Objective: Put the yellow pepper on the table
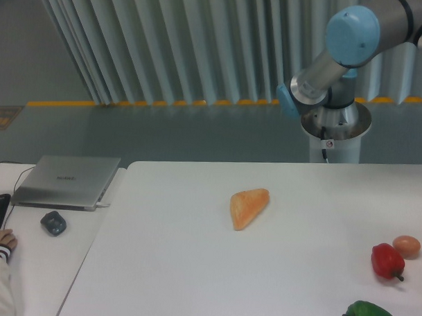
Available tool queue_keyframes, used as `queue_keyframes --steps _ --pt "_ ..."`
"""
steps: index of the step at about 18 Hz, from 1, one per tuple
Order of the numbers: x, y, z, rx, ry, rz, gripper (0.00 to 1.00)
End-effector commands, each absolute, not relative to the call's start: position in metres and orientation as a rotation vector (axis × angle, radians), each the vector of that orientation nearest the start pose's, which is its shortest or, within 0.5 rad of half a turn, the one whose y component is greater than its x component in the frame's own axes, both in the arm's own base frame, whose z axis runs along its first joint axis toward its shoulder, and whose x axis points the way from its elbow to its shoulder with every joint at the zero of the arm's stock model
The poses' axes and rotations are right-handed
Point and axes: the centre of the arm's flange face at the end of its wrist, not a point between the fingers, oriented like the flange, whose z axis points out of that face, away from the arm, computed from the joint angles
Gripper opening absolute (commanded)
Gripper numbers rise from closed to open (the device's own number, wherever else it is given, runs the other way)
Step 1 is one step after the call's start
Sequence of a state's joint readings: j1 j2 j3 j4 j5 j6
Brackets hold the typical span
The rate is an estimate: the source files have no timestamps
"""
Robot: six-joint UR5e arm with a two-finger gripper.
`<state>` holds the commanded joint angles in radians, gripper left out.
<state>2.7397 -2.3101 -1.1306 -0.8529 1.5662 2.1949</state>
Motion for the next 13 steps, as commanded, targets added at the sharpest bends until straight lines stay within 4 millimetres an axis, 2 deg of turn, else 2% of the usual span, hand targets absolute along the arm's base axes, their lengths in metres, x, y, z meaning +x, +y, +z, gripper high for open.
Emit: queue_keyframes --steps 6,10,13 --pt "-0.681 0.432 0.31 -2.66 1.716 0.664 1.0" --pt "-0.682 0.432 0.306 -2.666 1.742 0.655 1.0" --pt "-0.684 0.434 0.295 -2.657 1.759 0.67 1.0"
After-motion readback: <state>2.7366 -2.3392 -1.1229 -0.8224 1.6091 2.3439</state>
